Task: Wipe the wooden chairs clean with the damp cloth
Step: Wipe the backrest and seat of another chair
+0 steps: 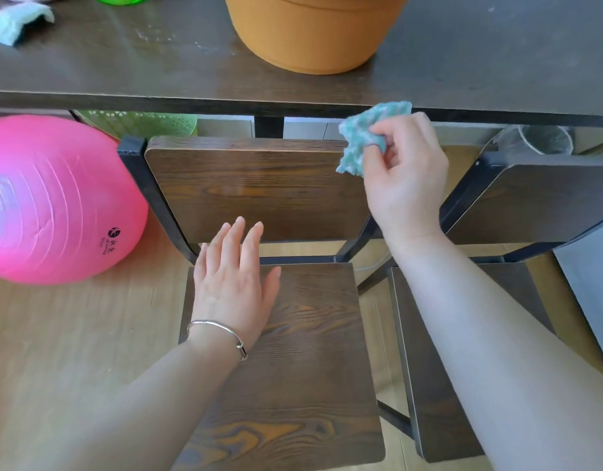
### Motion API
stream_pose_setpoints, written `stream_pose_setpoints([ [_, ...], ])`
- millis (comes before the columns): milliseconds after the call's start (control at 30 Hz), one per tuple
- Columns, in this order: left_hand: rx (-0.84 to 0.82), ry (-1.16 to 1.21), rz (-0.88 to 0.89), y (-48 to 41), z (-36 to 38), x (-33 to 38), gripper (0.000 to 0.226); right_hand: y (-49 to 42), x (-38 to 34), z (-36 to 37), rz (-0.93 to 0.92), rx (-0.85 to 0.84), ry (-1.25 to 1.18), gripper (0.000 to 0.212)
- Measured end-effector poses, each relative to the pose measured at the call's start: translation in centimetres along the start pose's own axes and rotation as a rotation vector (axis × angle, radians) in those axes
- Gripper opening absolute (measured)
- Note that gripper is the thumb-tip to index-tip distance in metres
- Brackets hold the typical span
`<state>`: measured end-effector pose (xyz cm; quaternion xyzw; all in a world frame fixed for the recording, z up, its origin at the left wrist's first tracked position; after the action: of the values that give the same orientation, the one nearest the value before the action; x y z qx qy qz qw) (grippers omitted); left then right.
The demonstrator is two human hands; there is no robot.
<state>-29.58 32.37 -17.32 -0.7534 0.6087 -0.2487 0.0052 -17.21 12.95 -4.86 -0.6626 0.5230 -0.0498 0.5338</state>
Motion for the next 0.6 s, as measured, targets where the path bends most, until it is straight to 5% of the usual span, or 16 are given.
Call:
stream_pose_setpoints([
  [167, -0.018, -0.008, -0.002, 0.4, 1.1, 0.3, 0.06, 5.1, 2.4, 1.1, -0.144, -0.078, 0.065, 0.007],
  [400, -0.063, -0.033, -0.01, 1.7, 3.3, -0.1, 0.06, 16.7, 9.5, 4.8, 0.113, -0.401, 0.143, 0.01],
  [600, -0.059, -0.038, -0.018, 1.5, 3.2, 0.1, 0.06, 12.0, 7.5, 1.5, 0.154, -0.234, 0.062, 0.012],
])
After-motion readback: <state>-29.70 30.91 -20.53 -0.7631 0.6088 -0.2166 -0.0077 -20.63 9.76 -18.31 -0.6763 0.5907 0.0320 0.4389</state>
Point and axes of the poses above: each hand's wrist, its own y-axis away from the middle knuckle, its own z-axis out of the palm, x = y × z, the point moved 9 cm from there along -y, towards the middle knuckle, and after that the axes turned 14 degrees about x, right-handed, at the moved point
